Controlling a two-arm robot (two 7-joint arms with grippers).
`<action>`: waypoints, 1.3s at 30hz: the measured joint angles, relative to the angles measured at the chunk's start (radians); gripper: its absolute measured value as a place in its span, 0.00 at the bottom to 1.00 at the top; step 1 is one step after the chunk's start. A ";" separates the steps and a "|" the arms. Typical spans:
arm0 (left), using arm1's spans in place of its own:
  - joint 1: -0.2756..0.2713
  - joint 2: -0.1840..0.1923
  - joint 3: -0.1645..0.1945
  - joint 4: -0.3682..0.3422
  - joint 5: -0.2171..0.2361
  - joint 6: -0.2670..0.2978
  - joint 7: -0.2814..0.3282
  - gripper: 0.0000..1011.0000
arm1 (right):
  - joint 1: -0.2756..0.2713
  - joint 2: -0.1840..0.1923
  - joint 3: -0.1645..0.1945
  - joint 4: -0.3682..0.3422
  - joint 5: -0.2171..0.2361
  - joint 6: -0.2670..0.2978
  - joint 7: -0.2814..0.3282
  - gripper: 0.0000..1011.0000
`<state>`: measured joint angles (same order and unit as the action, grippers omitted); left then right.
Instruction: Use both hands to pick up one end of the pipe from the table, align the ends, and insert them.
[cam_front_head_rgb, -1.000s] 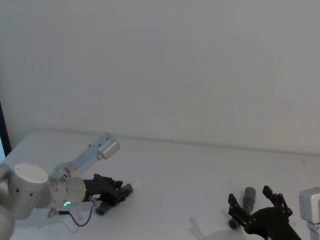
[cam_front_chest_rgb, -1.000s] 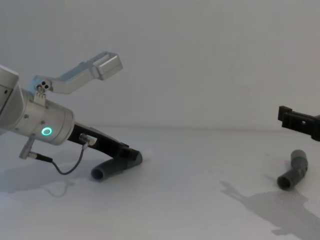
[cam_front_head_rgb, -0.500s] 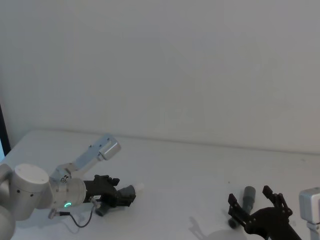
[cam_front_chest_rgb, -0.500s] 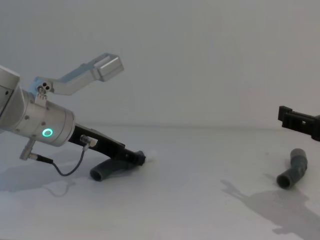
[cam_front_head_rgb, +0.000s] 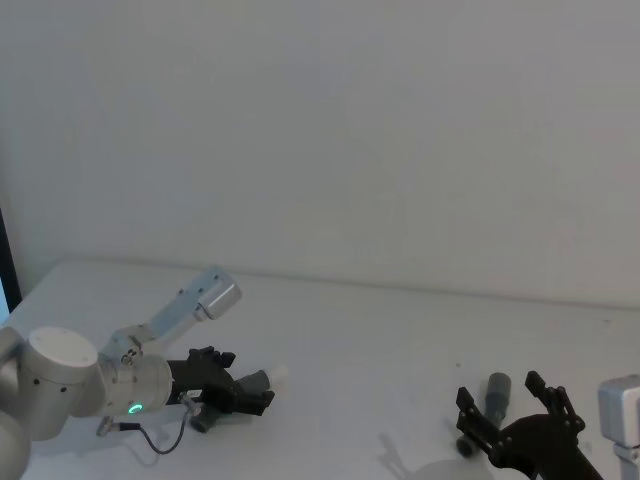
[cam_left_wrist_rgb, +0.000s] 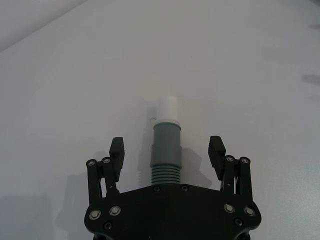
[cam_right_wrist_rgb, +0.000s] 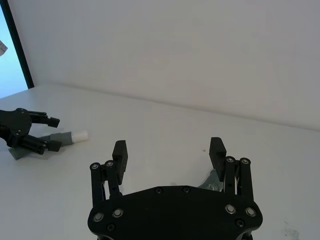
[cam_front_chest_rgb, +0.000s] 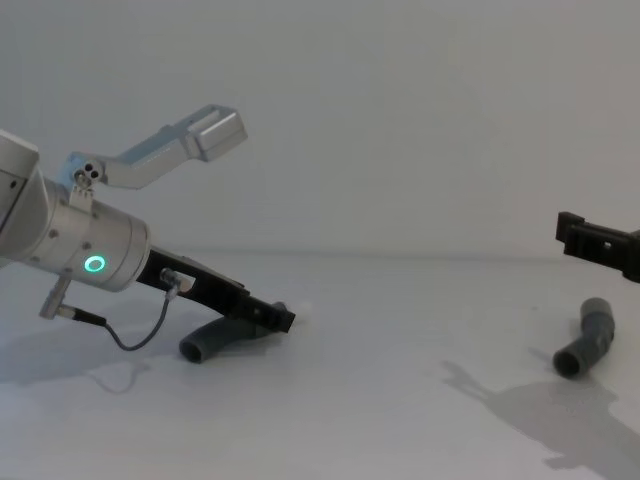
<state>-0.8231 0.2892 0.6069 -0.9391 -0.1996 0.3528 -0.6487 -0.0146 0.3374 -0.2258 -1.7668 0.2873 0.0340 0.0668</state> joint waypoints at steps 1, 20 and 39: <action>0.000 0.000 0.000 -0.001 -0.001 0.002 0.000 0.99 | 0.000 0.000 0.000 0.000 0.000 0.000 0.000 0.99; 0.003 0.004 0.008 -0.009 -0.026 0.042 -0.020 0.99 | 0.000 0.000 0.000 0.000 0.000 0.000 0.000 0.99; 0.003 0.006 0.012 -0.016 -0.036 0.060 -0.025 0.88 | 0.000 0.000 0.000 0.000 0.000 0.000 0.000 0.99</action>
<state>-0.8206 0.2956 0.6185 -0.9551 -0.2353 0.4131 -0.6737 -0.0146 0.3375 -0.2258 -1.7668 0.2874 0.0341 0.0668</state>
